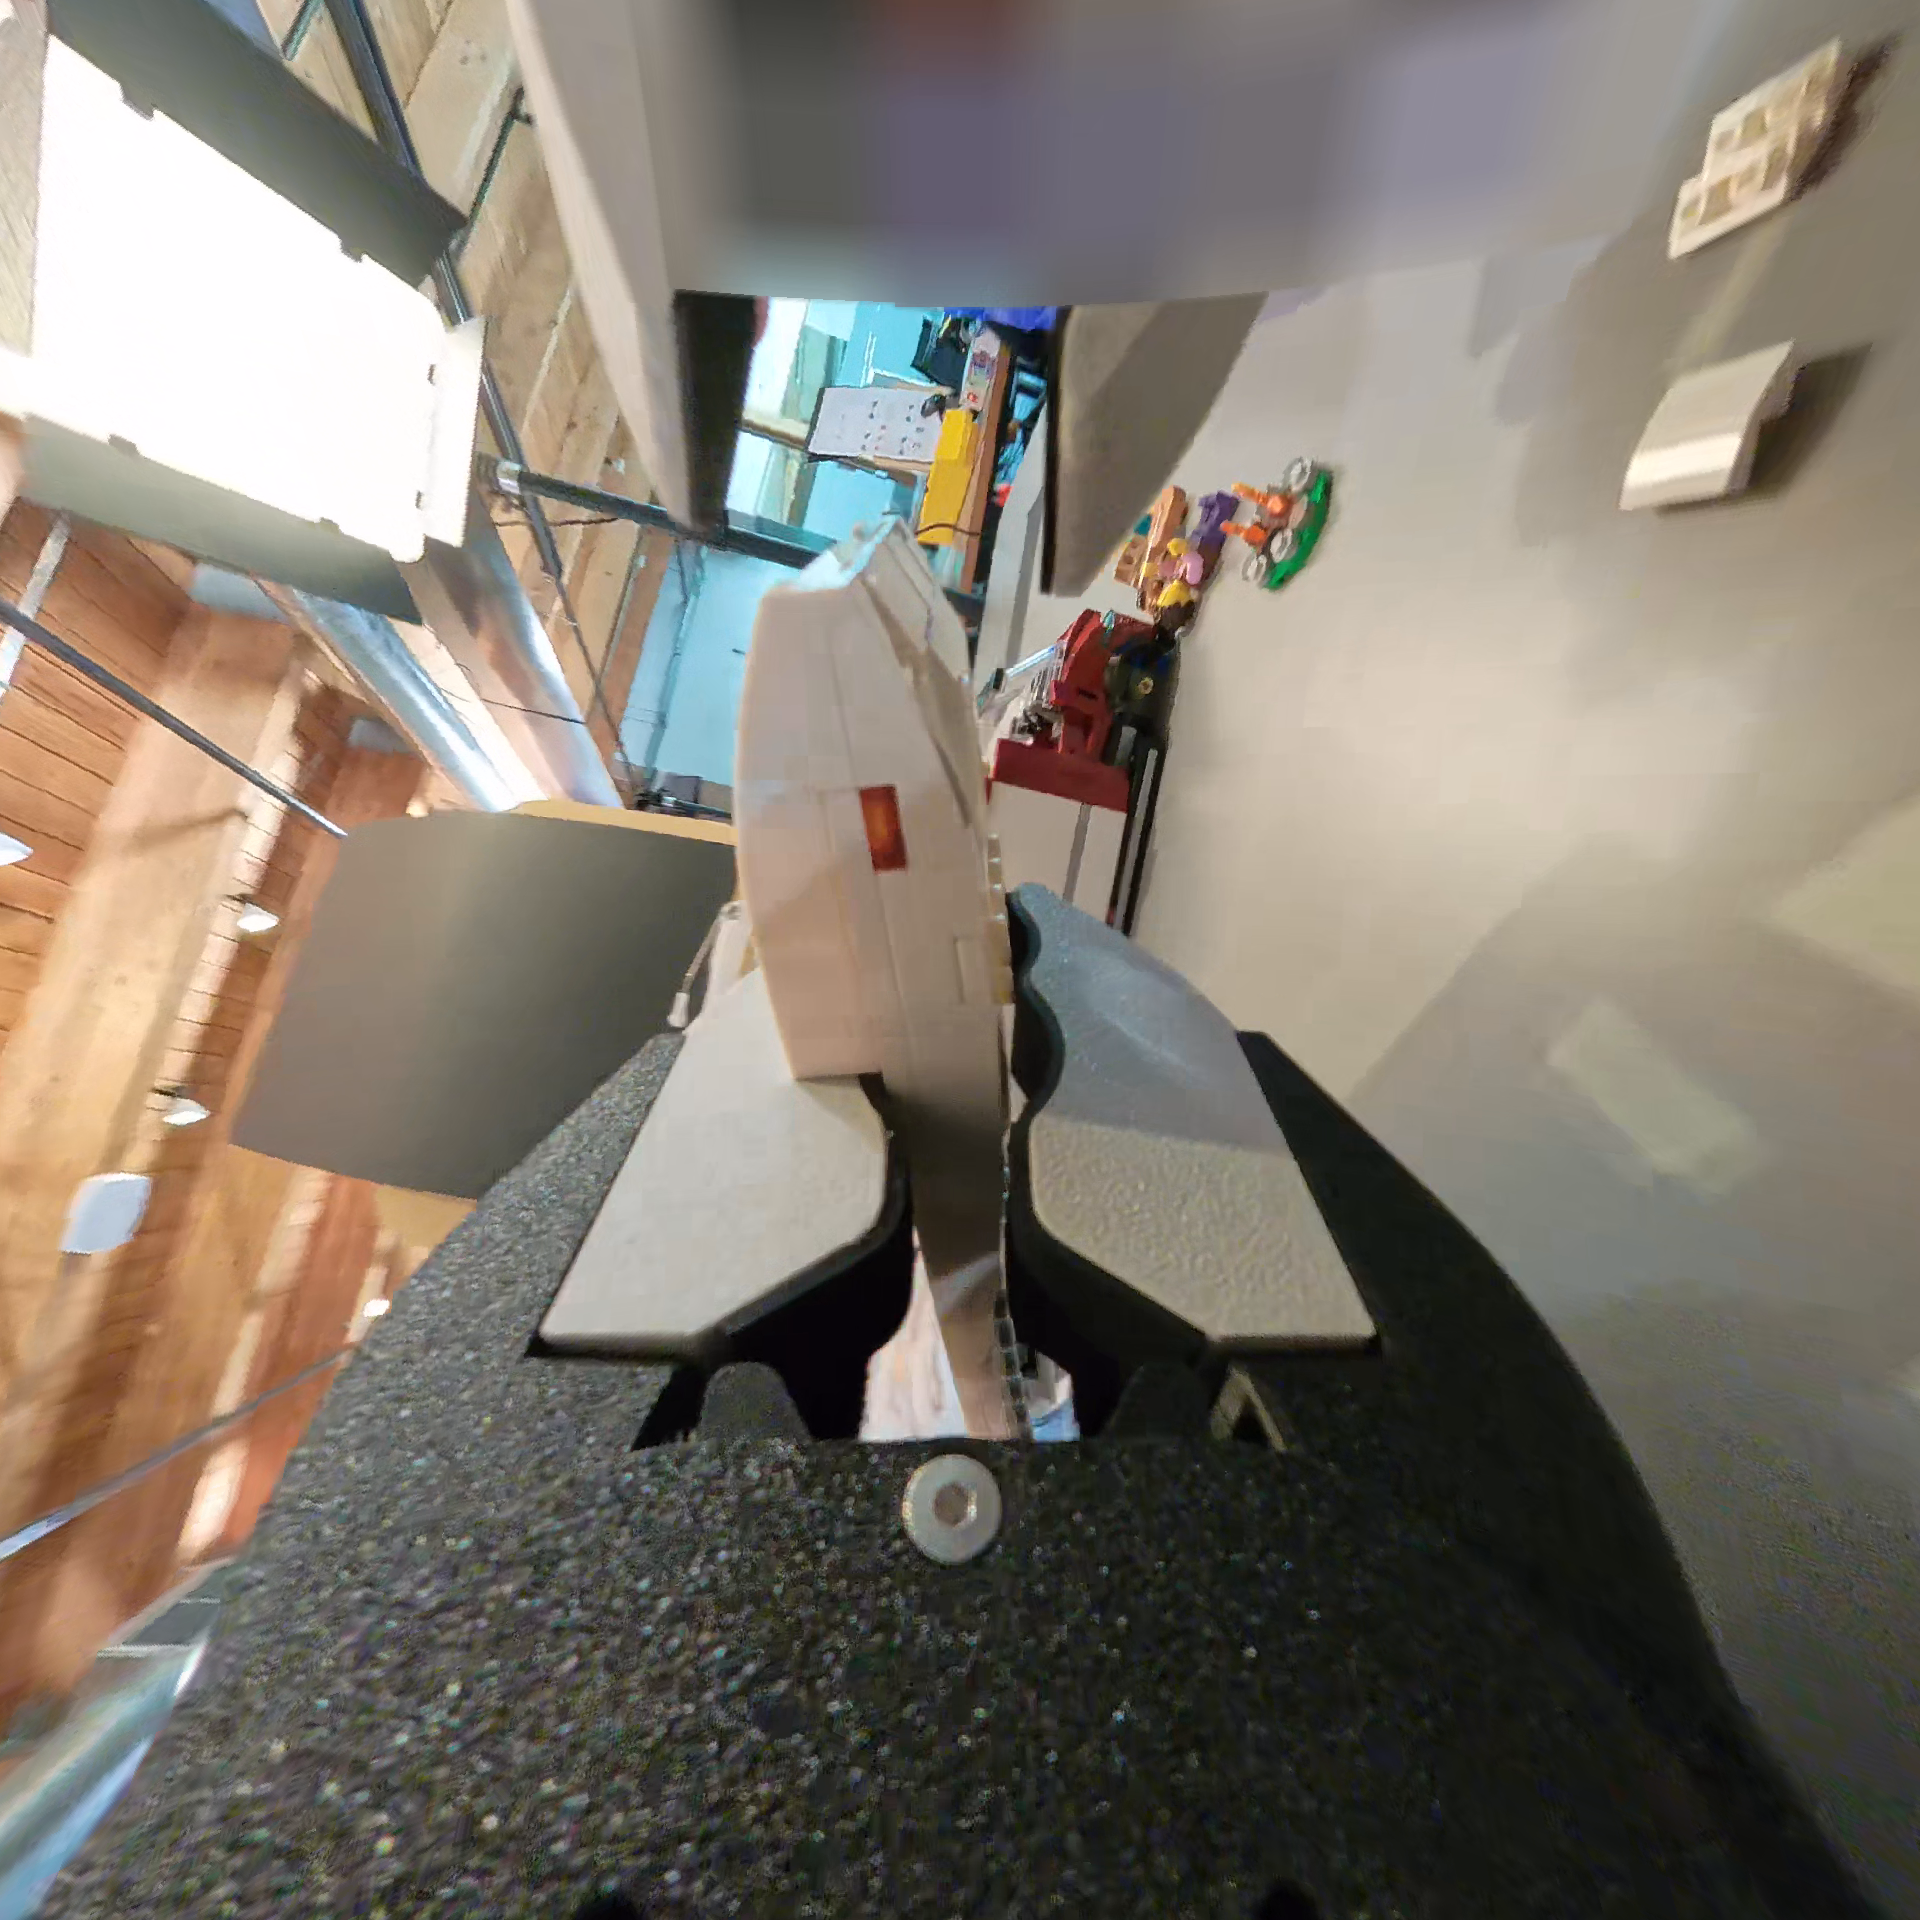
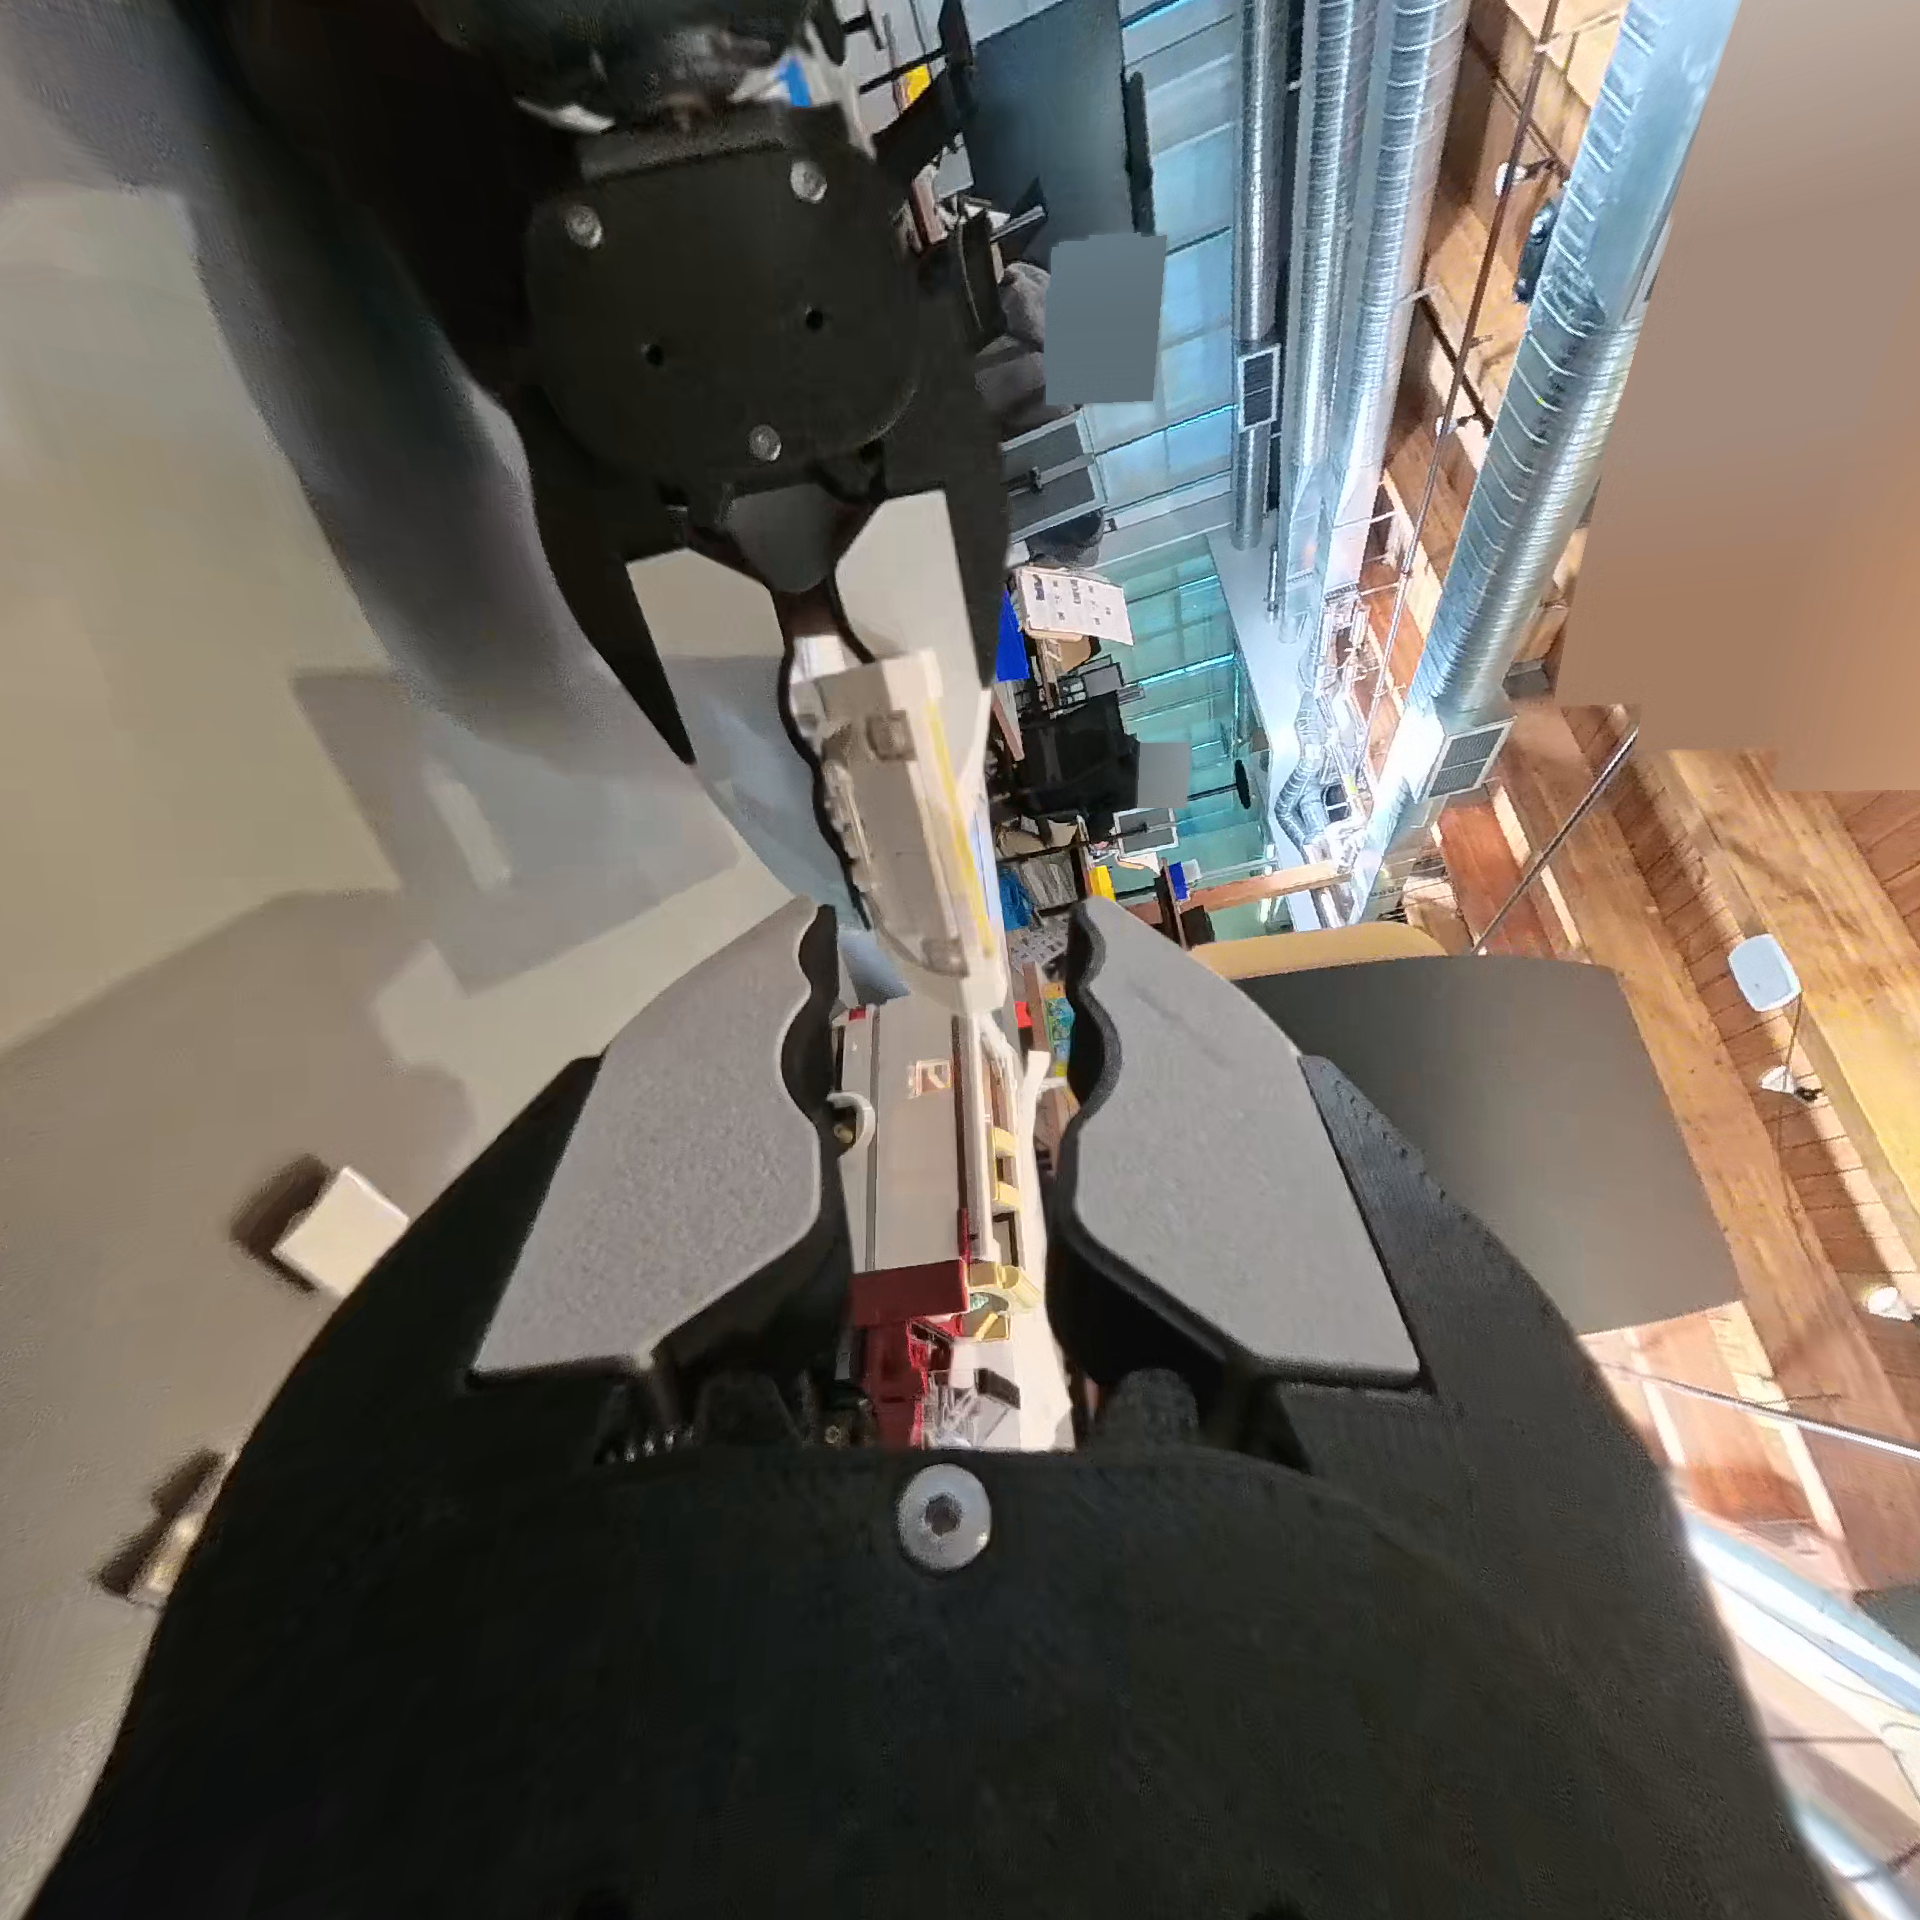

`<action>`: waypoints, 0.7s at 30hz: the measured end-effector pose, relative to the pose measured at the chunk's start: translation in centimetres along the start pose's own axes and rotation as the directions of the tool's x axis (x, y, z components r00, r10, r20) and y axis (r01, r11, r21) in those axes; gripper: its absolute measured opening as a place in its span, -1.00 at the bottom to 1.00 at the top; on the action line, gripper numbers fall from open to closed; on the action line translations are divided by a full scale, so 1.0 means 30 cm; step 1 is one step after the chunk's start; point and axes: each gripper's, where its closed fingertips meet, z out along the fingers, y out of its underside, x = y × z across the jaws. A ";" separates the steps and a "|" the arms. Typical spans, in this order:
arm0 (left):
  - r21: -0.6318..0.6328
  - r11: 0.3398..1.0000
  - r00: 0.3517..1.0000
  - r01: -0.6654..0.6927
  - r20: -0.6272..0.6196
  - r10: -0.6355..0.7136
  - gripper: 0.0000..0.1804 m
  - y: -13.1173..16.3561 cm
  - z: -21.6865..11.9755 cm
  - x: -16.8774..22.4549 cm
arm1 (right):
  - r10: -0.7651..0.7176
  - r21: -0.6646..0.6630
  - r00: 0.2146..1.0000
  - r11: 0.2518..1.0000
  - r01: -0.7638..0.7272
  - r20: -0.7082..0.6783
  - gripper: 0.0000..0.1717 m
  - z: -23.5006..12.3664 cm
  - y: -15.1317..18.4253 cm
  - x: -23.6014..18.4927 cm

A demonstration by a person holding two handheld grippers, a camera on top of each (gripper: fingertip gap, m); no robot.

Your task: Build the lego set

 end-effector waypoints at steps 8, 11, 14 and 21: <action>-0.091 0.953 0.954 -0.288 0.058 0.294 -0.83 -0.028 -0.010 -0.008 | -0.190 -0.045 0.982 0.981 0.190 -0.002 -0.64 0.000 0.028 -0.068; -0.103 0.951 0.952 -0.293 0.067 0.300 -0.82 -0.032 -0.014 -0.019 | -0.223 -0.058 0.973 0.974 0.220 -0.052 -0.69 0.003 0.031 -0.055; -0.112 0.951 0.952 -0.289 0.074 0.298 -0.83 -0.032 -0.016 -0.028 | -0.281 -0.076 0.953 0.959 0.273 -0.112 -0.79 0.006 0.030 -0.038; -0.132 0.931 0.934 -0.341 0.067 0.352 -0.82 -0.031 -0.019 -0.029 | -0.343 -0.089 0.932 0.938 0.334 -0.113 -0.80 0.011 0.034 -0.052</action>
